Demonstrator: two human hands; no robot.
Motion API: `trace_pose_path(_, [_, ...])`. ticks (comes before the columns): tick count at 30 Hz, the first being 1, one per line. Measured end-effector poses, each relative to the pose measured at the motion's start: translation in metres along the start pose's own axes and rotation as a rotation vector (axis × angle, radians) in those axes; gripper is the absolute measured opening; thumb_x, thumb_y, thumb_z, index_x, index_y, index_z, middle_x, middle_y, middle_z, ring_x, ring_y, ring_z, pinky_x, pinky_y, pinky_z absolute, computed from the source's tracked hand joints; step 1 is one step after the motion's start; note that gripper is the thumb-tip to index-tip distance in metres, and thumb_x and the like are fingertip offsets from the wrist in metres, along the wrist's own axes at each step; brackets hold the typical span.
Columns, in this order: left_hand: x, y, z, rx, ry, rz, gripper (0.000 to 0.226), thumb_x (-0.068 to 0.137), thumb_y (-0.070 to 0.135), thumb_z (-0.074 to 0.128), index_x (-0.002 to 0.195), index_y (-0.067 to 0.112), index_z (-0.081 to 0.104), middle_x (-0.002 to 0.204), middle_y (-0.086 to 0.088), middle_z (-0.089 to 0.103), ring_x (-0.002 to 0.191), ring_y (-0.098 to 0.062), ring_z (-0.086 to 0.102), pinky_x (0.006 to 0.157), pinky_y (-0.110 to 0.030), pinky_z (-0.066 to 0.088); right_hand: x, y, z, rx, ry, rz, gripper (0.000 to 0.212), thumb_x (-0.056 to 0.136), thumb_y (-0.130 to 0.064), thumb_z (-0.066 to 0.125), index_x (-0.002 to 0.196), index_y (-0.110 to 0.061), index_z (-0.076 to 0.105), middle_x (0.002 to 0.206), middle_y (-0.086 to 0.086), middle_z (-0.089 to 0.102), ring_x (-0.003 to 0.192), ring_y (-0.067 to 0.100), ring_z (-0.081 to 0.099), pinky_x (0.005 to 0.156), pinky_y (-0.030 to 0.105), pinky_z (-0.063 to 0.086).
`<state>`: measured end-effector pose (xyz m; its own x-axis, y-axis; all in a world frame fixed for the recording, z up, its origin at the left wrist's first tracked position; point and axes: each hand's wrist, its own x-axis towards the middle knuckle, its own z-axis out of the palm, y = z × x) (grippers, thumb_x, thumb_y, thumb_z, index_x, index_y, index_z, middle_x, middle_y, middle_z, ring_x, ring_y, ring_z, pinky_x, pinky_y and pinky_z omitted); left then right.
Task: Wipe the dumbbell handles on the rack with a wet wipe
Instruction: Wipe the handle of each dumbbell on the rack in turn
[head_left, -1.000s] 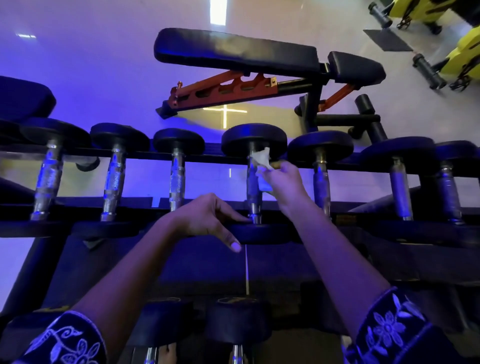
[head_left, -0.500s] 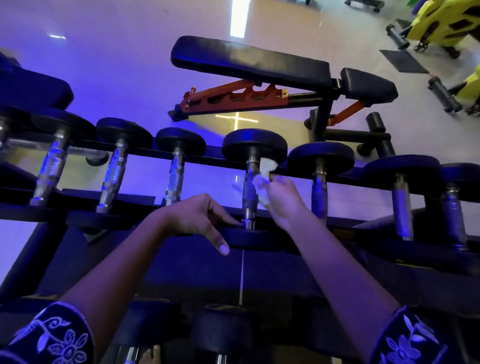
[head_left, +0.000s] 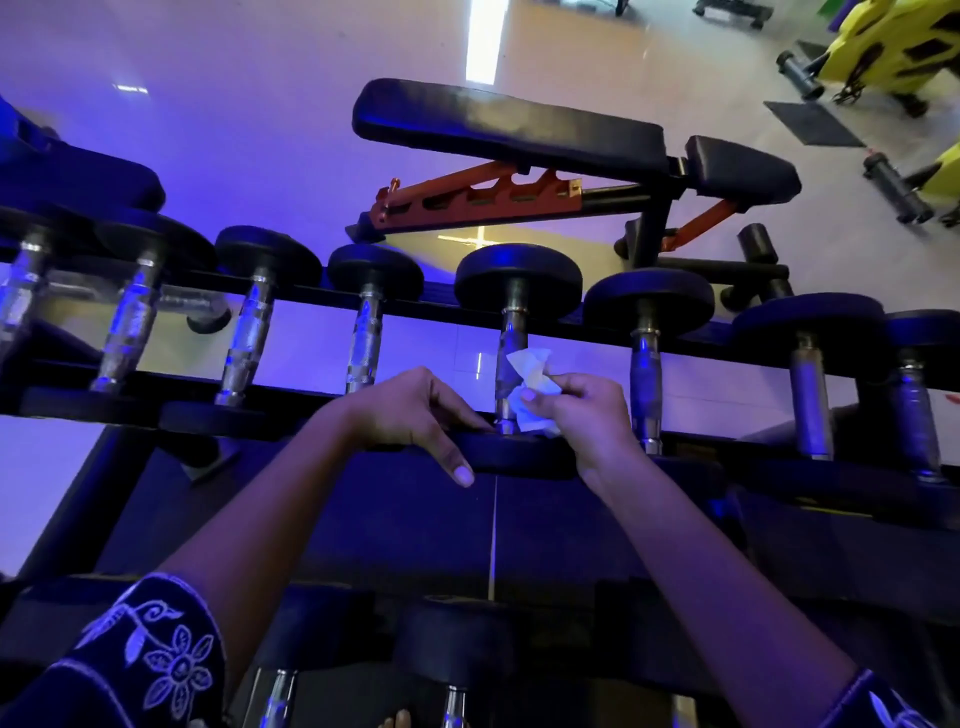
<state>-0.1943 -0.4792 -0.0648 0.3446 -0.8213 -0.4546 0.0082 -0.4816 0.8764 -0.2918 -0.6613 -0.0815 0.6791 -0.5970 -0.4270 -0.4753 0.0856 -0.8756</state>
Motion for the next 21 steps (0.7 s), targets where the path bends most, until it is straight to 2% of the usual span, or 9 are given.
trace_pose_path(1, [0.001, 0.0, -0.001, -0.011, 0.015, 0.012, 0.04, 0.064, 0.008, 0.088, 0.102, 0.009, 0.077, 0.082, 0.001, 0.076, 0.077, -0.01, 0.071, 0.076, -0.021, 0.055, -0.002, -0.001, -0.002, 0.029, -0.014, 0.008, 0.008, 0.073, -0.009, 0.078, 0.072, -0.015, 0.072, 0.085, 0.01, 0.072, 0.081, 0.025, 0.065, 0.069, 0.033, 0.051])
trace_pose_path(3, [-0.001, 0.003, 0.003, -0.056, 0.108, 0.014, 0.032, 0.074, 0.026, 0.081, 0.096, 0.004, 0.077, 0.056, 0.009, 0.062, 0.05, -0.002, 0.054, 0.054, -0.013, 0.043, -0.008, -0.006, -0.008, 0.153, -0.052, 0.045, 0.008, 0.076, -0.005, 0.074, 0.073, -0.011, 0.07, 0.076, 0.008, 0.068, 0.074, 0.022, 0.061, 0.071, 0.036, 0.048])
trace_pose_path(4, [-0.002, 0.002, 0.008, -0.072, 0.166, 0.027, 0.036, 0.075, 0.036, 0.078, 0.091, 0.005, 0.077, 0.052, 0.009, 0.056, 0.046, -0.002, 0.048, 0.051, -0.013, 0.038, -0.011, -0.01, -0.013, 0.212, -0.065, 0.047, 0.007, 0.078, -0.004, 0.073, 0.076, -0.01, 0.07, 0.075, 0.007, 0.066, 0.074, 0.021, 0.059, 0.072, 0.036, 0.047])
trace_pose_path(6, [-0.001, -0.002, 0.021, -0.052, 0.272, 0.12, 0.039, 0.068, 0.05, 0.079, 0.084, 0.015, 0.08, 0.065, 0.003, 0.069, 0.058, -0.006, 0.056, 0.06, -0.022, 0.043, -0.012, -0.016, -0.027, 0.226, -0.037, -0.023, 0.005, 0.078, -0.006, 0.073, 0.081, -0.009, 0.07, 0.076, 0.005, 0.064, 0.076, 0.017, 0.058, 0.075, 0.035, 0.046])
trace_pose_path(8, [0.001, -0.006, 0.037, -0.073, 0.402, 0.23, 0.032, 0.067, 0.046, 0.08, 0.084, 0.019, 0.08, 0.08, 0.001, 0.076, 0.077, -0.009, 0.068, 0.072, -0.032, 0.049, -0.014, -0.019, -0.043, 0.135, 0.045, -0.147, 0.011, 0.077, -0.008, 0.075, 0.087, -0.01, 0.072, 0.08, 0.003, 0.067, 0.078, 0.013, 0.06, 0.075, 0.03, 0.047])
trace_pose_path(11, [0.011, 0.0, 0.059, 0.031, 0.554, 0.375, 0.033, 0.07, 0.049, 0.083, 0.088, 0.022, 0.078, 0.086, 0.01, 0.075, 0.086, -0.005, 0.07, 0.077, -0.028, 0.053, -0.013, -0.022, -0.069, -0.026, 0.193, -0.327, 0.018, 0.076, -0.008, 0.076, 0.094, -0.012, 0.073, 0.081, -0.003, 0.071, 0.072, 0.004, 0.062, 0.068, 0.019, 0.05])
trace_pose_path(13, [0.019, 0.016, 0.075, 0.243, 0.525, 0.415, 0.041, 0.069, 0.057, 0.073, 0.095, 0.026, 0.076, 0.094, 0.016, 0.073, 0.089, 0.0, 0.067, 0.079, -0.028, 0.054, -0.008, -0.024, -0.084, -0.141, 0.261, -0.448, 0.017, 0.075, -0.009, 0.077, 0.09, -0.017, 0.074, 0.08, -0.005, 0.072, 0.071, 0.003, 0.064, 0.067, 0.016, 0.052])
trace_pose_path(17, [0.049, 0.05, 0.102, 0.769, 0.35, 0.267, 0.051, 0.075, 0.061, 0.068, 0.118, 0.033, 0.066, 0.112, 0.015, 0.069, 0.103, -0.008, 0.062, 0.081, -0.034, 0.054, 0.007, -0.02, -0.108, -0.376, 0.336, -0.576, 0.017, 0.077, -0.011, 0.074, 0.091, -0.02, 0.076, 0.077, -0.011, 0.07, 0.07, 0.001, 0.064, 0.061, 0.011, 0.047])
trace_pose_path(21, [0.069, 0.064, 0.11, 0.731, 0.251, 0.152, 0.052, 0.068, 0.062, 0.075, 0.112, 0.035, 0.069, 0.101, 0.012, 0.072, 0.096, -0.01, 0.064, 0.079, -0.036, 0.055, 0.02, -0.005, -0.124, -0.532, 0.286, -0.649, 0.021, 0.075, -0.006, 0.069, 0.091, -0.018, 0.076, 0.085, -0.004, 0.071, 0.079, 0.013, 0.064, 0.068, 0.022, 0.049])
